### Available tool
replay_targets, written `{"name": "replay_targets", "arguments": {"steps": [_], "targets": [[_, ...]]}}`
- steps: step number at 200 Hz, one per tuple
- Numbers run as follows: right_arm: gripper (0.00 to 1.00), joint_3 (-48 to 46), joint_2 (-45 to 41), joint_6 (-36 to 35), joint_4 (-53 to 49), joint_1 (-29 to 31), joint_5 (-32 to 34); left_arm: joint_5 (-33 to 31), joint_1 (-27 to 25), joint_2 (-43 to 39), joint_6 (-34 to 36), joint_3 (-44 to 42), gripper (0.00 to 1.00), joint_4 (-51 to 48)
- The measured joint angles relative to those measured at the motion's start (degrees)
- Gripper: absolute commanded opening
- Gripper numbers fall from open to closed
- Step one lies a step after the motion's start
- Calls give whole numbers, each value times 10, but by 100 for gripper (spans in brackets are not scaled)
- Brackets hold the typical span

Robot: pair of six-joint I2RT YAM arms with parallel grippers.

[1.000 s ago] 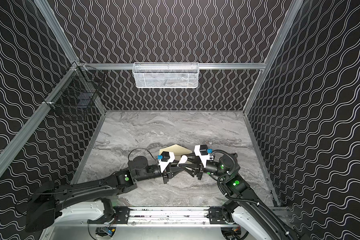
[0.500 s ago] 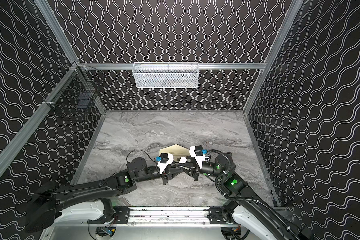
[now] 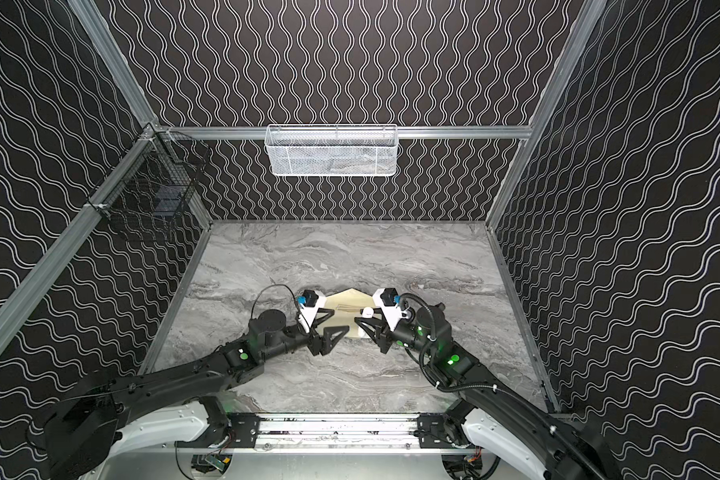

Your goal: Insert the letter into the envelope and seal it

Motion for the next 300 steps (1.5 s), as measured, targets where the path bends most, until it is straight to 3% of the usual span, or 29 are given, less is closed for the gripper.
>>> {"name": "replay_targets", "arguments": {"steps": [59,90,137,183,234,300], "targets": [[0,-46,137,-21,181,35,109,5,112,160,-60,67,52,-145],[0,-59,176,-21,262,38,127,21,119,222,-66,94,48,-174],[0,-66,231,-14,336,38,142,49,122,272,-65,101,29,-170],[0,-56,312,-10,405,59,145,74,110,256,-72,58,27,-127],[0,-28,457,0,521,97,180,78,57,208,-107,10,28,-123],[0,26,575,4,583,147,204,73,54,184,-131,-42,27,-75]]}}
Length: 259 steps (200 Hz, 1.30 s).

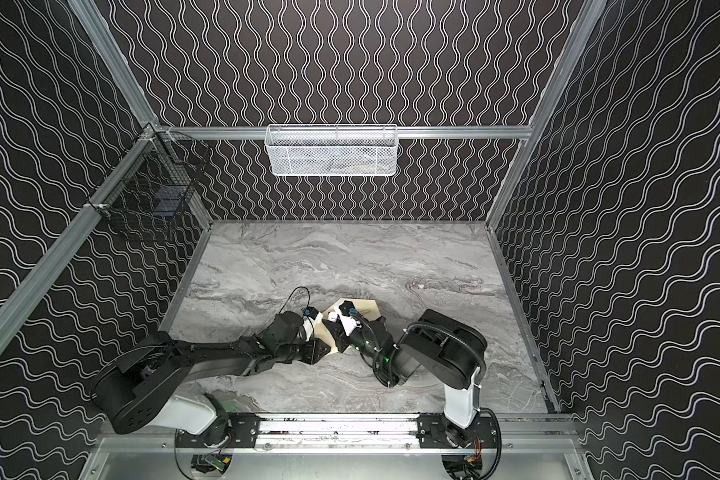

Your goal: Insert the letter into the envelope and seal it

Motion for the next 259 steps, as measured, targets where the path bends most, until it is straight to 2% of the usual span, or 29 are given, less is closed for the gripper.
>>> {"name": "replay_targets", "arguments": {"steps": [46,131,219,259], "targets": [[0,2,49,-2,4,10,25,-3,0,-3,-11,-21,26,37],[0,-25,51,-17,42,-2,77,-5,1,1,-43,-75,25,129],[0,-97,9,-10,67,-55,117,-5,1,2,-59,-84,26,149],[0,-84,-56,-12,18,-40,122,-5,1,-6,-59,-85,26,140]]}}
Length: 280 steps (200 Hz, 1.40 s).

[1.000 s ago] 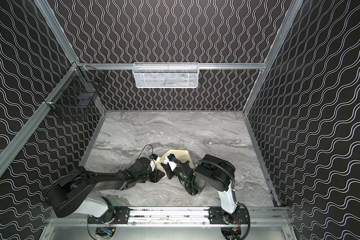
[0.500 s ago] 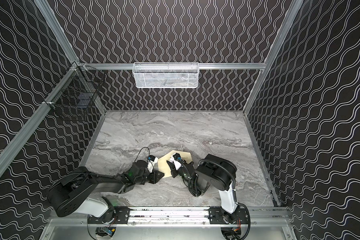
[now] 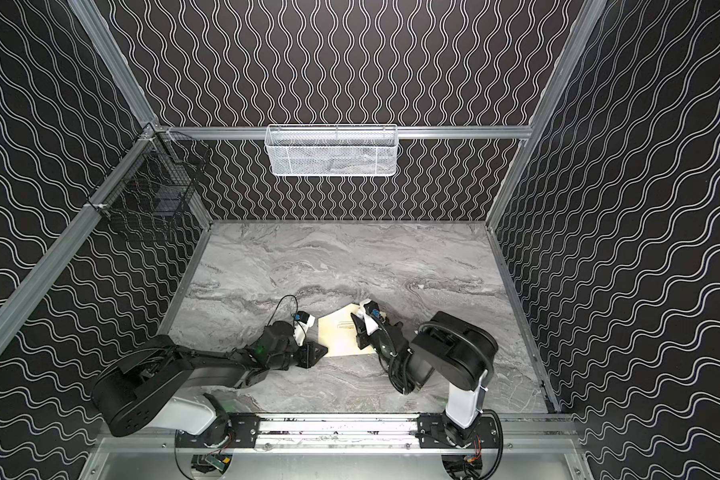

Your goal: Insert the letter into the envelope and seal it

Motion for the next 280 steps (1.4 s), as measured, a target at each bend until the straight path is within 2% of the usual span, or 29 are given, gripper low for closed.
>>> {"name": "replay_targets", "arguments": {"steps": [20,44,115,151,234,280], "targets": [[0,27,-1,8,-5,28,-15,0,0,0,0,3,25,-4],[0,58,36,11,-9,52,-25,3,0,3,0,4,25,-4],[0,122,132,28,-12,63,-52,6,0,-10,0,-5,25,-7],[0,132,148,25,3,63,-57,5,0,-21,-2,-13,25,-8],[0,138,109,-9,-48,39,-57,4,-2,-16,-12,-16,25,3],[0,99,24,-13,-59,75,-60,2,-3,-30,-13,-19,25,-9]]}}
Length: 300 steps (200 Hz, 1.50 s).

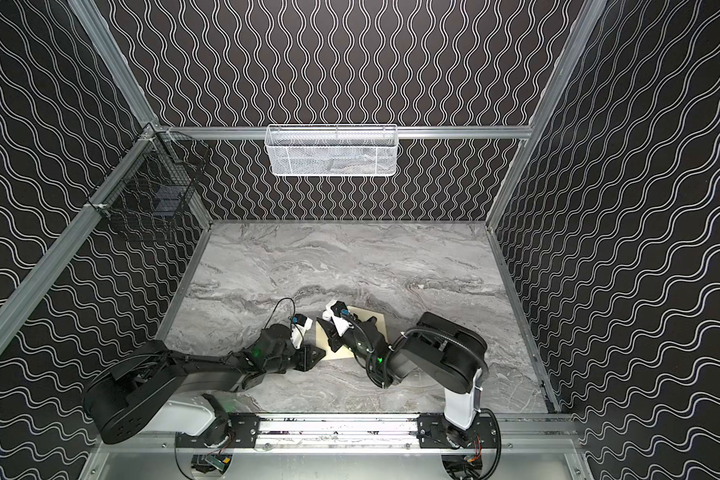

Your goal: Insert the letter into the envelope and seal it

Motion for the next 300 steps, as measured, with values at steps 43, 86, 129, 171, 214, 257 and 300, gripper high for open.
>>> {"name": "replay_targets", "arguments": {"steps": [43,86,129,171,214,257,300], "targets": [[0,-43,-23,5,-19,31,37,-5,0,-17,-4,-4,24,-13],[0,-72,16,11,11,31,77,-7,0,-14,-7,-5,24,-14],[0,-104,5,10,38,6,99,-7,-1,-12,-13,-8,23,-11],[0,-122,-17,4,27,-33,117,-7,0,-9,-14,-9,23,-5],[0,-131,-63,-7,-2,-50,123,-7,-1,-9,-15,-8,23,-3],[0,-113,-121,12,-59,-22,104,-10,-1,-19,-15,-8,23,-11],[0,-113,-90,39,-66,7,95,-16,-1,-38,-15,-9,23,-34]]}}
